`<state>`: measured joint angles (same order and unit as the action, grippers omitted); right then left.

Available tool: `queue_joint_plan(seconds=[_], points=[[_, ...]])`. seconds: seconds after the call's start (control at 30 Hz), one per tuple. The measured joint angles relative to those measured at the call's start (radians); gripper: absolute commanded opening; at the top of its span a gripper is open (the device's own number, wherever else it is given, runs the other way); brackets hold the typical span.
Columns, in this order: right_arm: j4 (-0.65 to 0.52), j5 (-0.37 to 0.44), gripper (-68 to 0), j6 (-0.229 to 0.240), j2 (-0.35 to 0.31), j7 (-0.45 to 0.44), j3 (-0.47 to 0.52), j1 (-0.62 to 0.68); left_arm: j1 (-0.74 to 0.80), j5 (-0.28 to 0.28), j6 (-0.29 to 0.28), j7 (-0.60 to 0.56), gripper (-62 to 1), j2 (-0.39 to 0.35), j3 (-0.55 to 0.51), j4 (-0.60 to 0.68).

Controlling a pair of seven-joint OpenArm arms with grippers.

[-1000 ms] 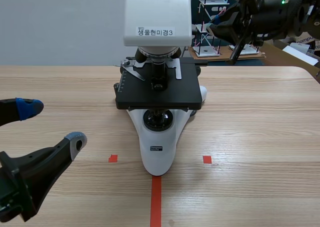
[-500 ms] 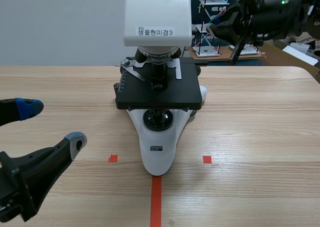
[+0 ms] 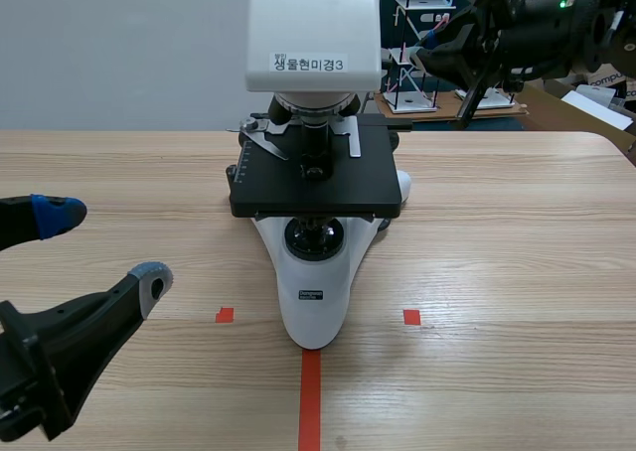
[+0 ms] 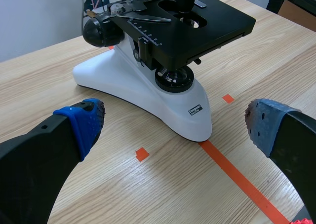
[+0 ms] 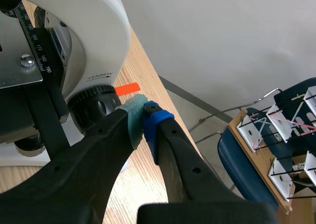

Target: Point at the coarse focus knob

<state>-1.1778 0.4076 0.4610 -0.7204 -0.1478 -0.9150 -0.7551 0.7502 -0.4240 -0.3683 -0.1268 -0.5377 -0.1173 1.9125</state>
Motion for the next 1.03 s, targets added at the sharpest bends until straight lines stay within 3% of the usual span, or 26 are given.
queue_joint_plan(seconds=[1.03], points=[[0.0, 0.0, -65.8, 0.0, 0.0, 0.0, 0.0, 0.0, 0.0, 0.0, 0.0, 0.0, -0.7, 0.0, 0.0, 0.0]])
